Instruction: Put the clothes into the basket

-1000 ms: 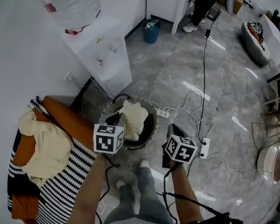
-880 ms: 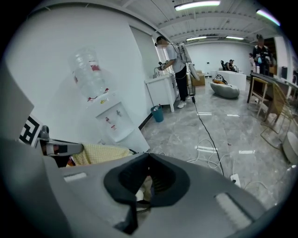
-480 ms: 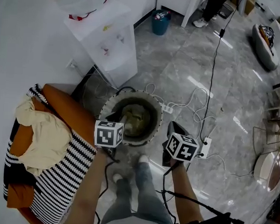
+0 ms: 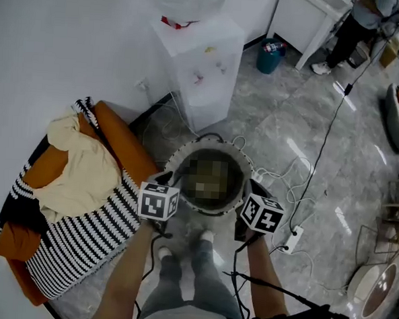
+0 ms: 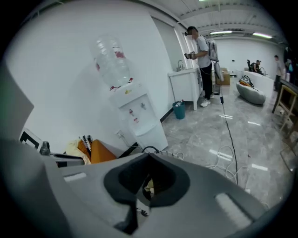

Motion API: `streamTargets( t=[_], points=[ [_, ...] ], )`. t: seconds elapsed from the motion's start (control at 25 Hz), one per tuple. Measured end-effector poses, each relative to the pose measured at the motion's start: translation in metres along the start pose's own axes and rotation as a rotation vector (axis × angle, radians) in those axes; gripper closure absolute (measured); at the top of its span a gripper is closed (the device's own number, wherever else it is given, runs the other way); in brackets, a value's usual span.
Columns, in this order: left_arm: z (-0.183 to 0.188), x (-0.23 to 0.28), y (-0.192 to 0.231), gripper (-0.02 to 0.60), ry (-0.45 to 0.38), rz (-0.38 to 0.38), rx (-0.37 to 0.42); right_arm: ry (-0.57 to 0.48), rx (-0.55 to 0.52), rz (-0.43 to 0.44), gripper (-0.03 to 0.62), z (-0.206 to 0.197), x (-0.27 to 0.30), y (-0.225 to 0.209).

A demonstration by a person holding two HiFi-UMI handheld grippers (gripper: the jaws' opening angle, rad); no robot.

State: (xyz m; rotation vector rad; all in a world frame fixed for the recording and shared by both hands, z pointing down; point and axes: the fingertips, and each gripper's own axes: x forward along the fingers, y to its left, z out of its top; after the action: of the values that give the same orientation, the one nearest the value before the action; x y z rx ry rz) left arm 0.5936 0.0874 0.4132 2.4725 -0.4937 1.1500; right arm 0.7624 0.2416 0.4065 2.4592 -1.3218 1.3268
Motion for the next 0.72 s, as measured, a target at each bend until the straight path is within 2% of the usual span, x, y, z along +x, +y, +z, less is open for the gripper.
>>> streamTargets(
  t=[0.36, 0.72],
  points=[
    [-0.036, -0.102, 0.085, 0.436, -0.104, 0.227, -0.209, 0.014, -0.173, 0.192, 0.591, 0.021, 0.011, 0.113],
    [-0.108, -0.208, 0.146, 0.438, -0.196, 0.424, -0.414, 0.06, -0.35, 0.378, 0.591, 0.0, 0.006, 0.232]
  ],
)
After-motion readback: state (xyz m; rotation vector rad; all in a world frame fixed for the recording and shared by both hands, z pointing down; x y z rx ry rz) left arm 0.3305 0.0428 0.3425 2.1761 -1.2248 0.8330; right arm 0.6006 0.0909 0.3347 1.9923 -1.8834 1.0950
